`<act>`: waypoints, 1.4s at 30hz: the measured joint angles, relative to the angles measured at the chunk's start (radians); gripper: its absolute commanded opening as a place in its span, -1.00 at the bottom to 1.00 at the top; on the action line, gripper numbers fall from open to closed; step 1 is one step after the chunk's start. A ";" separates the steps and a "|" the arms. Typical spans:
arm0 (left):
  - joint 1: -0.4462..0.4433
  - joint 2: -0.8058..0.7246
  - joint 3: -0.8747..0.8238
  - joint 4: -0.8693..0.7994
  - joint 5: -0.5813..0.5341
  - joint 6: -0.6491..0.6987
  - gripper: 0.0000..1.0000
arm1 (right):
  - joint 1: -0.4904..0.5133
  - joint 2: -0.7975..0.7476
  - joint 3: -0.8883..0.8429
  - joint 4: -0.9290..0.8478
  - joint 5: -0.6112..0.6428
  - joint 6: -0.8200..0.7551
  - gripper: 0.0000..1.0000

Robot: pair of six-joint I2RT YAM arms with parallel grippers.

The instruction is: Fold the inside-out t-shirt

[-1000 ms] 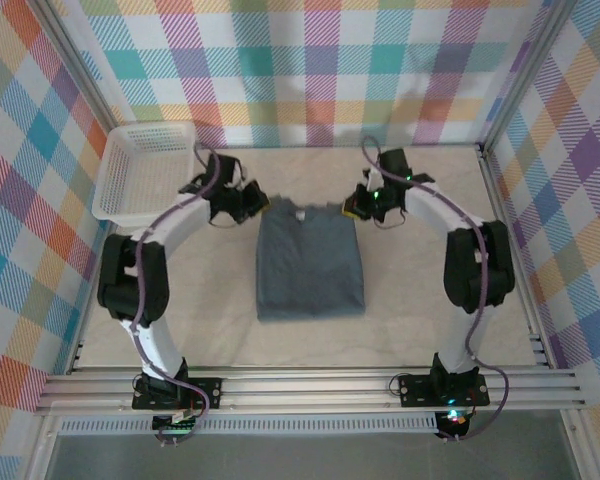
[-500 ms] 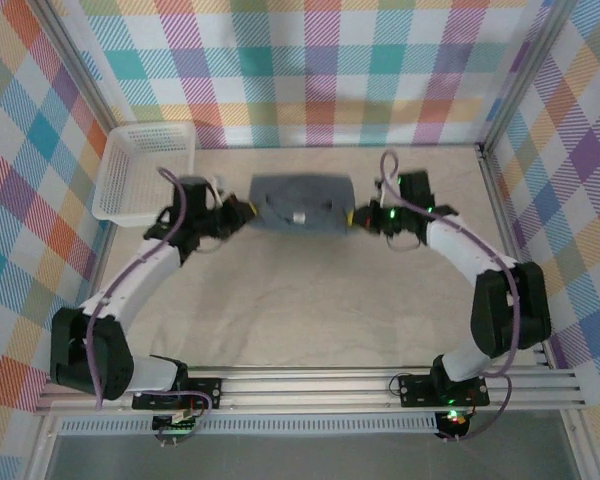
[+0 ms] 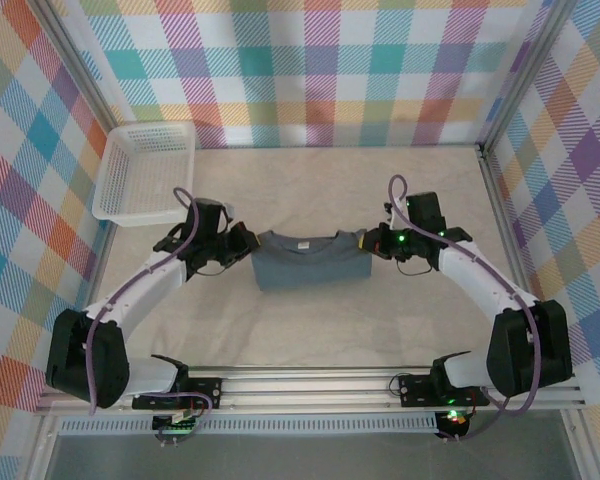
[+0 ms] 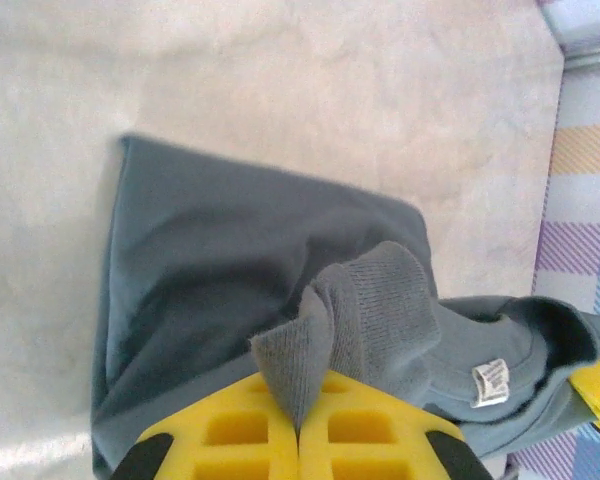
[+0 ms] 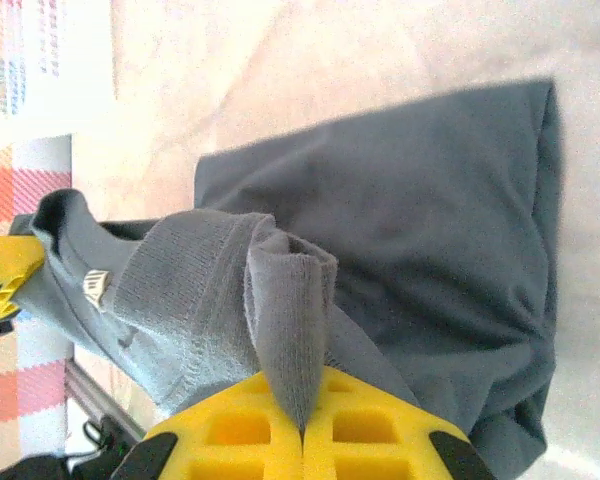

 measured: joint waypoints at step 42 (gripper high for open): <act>-0.311 0.616 0.239 0.332 -0.034 -0.110 0.26 | -0.071 -0.279 -0.218 -0.023 0.276 0.247 0.50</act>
